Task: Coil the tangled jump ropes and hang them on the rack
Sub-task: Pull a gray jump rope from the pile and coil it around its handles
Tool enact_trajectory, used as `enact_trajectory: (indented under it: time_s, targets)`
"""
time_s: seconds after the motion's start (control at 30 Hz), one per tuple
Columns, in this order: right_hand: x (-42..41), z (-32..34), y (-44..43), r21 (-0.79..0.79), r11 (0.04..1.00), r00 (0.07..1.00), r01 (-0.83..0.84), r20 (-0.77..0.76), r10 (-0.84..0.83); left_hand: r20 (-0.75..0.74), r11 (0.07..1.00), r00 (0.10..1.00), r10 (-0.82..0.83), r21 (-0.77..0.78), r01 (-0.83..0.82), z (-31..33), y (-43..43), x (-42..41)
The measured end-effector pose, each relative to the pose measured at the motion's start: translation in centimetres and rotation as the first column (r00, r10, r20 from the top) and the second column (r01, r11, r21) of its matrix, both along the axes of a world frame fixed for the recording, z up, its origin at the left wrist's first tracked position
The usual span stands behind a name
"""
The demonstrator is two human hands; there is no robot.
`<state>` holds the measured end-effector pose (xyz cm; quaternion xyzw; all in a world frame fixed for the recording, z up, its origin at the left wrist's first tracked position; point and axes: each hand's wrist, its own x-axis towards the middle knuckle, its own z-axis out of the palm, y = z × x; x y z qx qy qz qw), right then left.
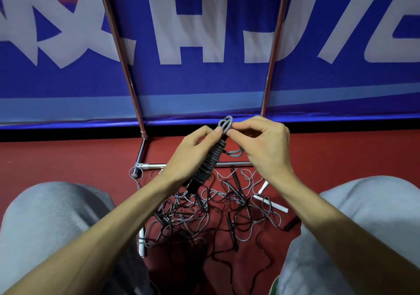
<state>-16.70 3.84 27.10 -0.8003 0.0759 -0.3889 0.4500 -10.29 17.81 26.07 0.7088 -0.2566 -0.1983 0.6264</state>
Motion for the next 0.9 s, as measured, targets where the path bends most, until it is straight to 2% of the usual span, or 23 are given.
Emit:
enact_trajectory:
  time_s: [0.07,0.2,0.27,0.33,0.37,0.43,0.57,0.77,0.9]
  targets:
    - [0.1,-0.1,-0.3,-0.006,1.0,1.0,-0.028,-0.009,0.028,0.009,1.0,1.0,0.005,0.012,-0.005,-0.1,0.1,0.2]
    - [0.2,-0.5,-1.1,-0.076,0.99,0.98,-0.118,-0.172,0.104,0.022,0.997,0.998,0.054,0.062,-0.055,-0.1,0.5,1.1]
    - [0.3,-0.4,-1.3,-0.045,0.995,0.983,-0.09,-0.163,0.082,0.129,0.989,0.989,0.067,0.122,-0.083,-0.1,0.7,1.5]
    - [0.5,-0.2,-1.4,-0.015,0.997,0.988,-0.075,-0.139,0.072,0.322,0.957,0.945,0.062,0.25,-0.148,-0.3,0.9,1.9]
    - [0.5,-0.1,-1.4,-0.06,0.995,0.988,-0.08,-0.138,0.071,0.405,0.934,0.913,0.043,0.309,-0.181,-0.4,1.0,2.1]
    - [0.4,0.0,-1.4,-0.213,0.972,0.985,-0.1,-0.16,0.066,0.478,0.908,0.879,0.004,0.366,-0.203,-0.7,1.1,2.3]
    - [0.4,-0.5,-1.5,-0.292,0.946,0.969,-0.142,-0.235,0.073,0.547,0.872,0.832,-0.093,0.447,-0.197,-0.8,1.2,2.3]
    - [0.5,-0.9,-1.7,-0.2,0.97,0.956,-0.137,-0.282,0.077,0.564,0.837,0.805,-0.185,0.519,-0.171,-0.7,1.4,2.4]
    - [0.3,-0.6,-1.6,-0.209,0.965,0.936,-0.159,-0.343,0.079,0.578,0.779,0.762,-0.294,0.606,-0.16,-0.3,1.8,2.8]
